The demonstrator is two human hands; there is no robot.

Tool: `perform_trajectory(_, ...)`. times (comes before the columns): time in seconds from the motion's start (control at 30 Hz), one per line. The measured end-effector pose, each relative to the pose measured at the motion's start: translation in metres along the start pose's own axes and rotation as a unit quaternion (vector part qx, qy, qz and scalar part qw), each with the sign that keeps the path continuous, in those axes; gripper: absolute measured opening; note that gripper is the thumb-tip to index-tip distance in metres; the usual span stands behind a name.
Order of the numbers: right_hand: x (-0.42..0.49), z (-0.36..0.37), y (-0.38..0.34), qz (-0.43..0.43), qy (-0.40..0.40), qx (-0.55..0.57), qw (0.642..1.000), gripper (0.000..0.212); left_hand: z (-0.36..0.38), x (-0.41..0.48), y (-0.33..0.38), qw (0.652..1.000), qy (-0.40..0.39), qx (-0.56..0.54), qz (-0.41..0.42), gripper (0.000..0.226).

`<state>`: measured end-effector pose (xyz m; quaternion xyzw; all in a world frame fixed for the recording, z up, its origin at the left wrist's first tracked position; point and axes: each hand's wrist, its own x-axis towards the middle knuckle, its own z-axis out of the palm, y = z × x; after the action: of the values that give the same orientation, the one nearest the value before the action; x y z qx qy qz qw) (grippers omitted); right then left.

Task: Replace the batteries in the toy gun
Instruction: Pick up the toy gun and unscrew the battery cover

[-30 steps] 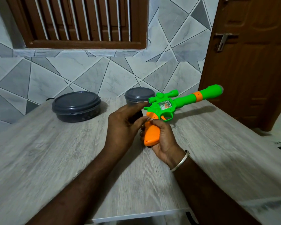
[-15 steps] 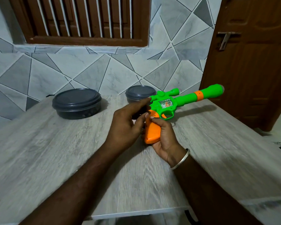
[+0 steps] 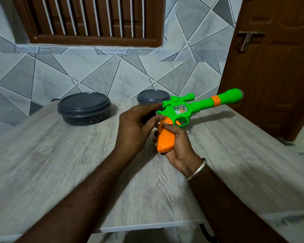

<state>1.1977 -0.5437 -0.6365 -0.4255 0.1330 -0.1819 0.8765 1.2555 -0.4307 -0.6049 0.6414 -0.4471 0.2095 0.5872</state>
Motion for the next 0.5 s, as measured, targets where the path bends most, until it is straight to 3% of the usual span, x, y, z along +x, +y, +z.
perform_trajectory(0.13, -0.0005, -0.0003, -0.0008, -0.008, -0.002, -0.001, 1.000, 0.018, -0.0051, -0.0022, 0.0008, 0.999, -0.046, -0.019, -0.001, 0.039)
perform_trajectory(0.3, -0.0027, 0.0025, -0.0012, 0.000, -0.015, 0.021, 1.000, 0.021, -0.0023, 0.0001, 0.0006, 1.000, -0.016, 0.003, -0.003, 0.038)
perform_trajectory(0.5, -0.0004, 0.0013, 0.0000, -0.009, -0.007, 0.020, 1.000, 0.033, -0.0037, -0.0022, 0.0013, 0.998, -0.047, -0.029, -0.013, 0.041)
